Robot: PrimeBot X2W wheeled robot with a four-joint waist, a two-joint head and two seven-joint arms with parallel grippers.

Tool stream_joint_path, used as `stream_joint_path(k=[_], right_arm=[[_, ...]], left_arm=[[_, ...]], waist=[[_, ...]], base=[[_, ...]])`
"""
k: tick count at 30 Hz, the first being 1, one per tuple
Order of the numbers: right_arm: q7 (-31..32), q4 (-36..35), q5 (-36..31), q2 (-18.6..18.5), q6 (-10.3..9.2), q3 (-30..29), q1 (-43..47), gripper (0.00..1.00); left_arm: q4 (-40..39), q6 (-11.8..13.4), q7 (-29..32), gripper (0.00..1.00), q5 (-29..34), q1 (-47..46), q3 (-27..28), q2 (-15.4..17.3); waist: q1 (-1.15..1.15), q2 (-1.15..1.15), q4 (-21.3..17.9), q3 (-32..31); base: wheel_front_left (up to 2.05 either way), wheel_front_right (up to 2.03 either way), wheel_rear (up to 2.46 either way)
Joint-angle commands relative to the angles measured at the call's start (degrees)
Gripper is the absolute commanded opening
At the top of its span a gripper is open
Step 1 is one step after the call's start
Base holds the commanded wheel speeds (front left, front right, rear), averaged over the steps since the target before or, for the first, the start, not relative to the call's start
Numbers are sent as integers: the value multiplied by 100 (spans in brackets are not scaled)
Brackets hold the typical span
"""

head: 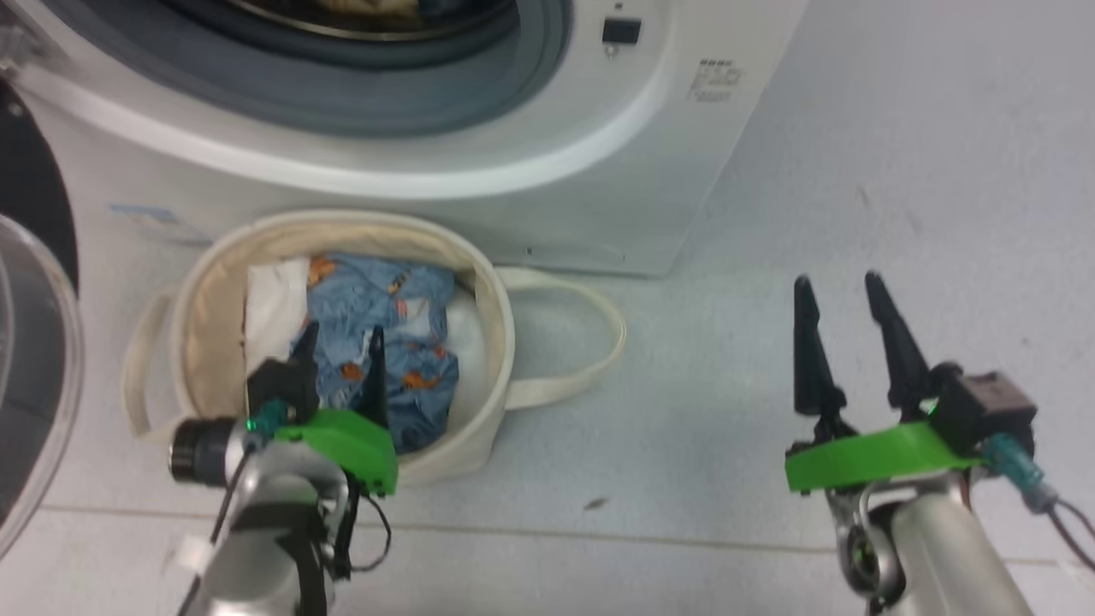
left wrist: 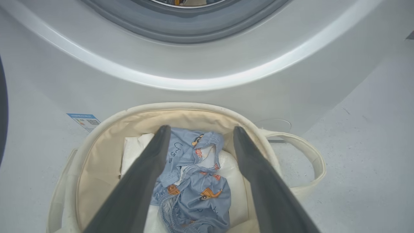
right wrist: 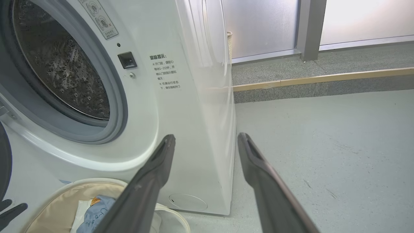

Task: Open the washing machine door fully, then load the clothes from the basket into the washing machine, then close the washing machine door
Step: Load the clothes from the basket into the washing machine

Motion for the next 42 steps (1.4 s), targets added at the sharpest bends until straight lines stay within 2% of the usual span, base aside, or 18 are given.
stream_joint_path(k=[1,9,14,21,25,34,42], right_arm=[[-70,-274,-30,7,1,58,-252,100],[-70,-453,-6,7,1,10,-654,100],[-70,-502,-6,7,1,9,-803,100],[-70,-710,-77,7,1,12,-1010,100],[-70,-758,-65,7,1,-49,-1029,100],[-70,-688,75,7,1,117,-1016,100],[-70,-741,59,7,1,174,-1032,100]], left_arm=[[187,-52,-35,100,91,-321,213,115],[1395,-161,-35,100,373,-1438,118,338],[1905,-169,-35,100,444,-1925,76,464],[2715,-280,-35,100,739,-2820,-260,750],[2942,-341,32,100,941,-3164,-502,886],[3064,-415,423,100,904,-3360,-590,1058],[3077,7,1106,100,748,-3482,-491,1097]], waist=[[-1,0,-60,690],[-1,0,-302,1739],[-1,0,-386,2169],[-1,0,-529,2899],[-1,0,-574,3180],[-1,0,-715,3414],[-1,0,-786,3616]], base=[[0,0,0],[0,0,0],[0,0,0],[0,0,0],[0,0,0],[0,0,0],[0,0,0]])
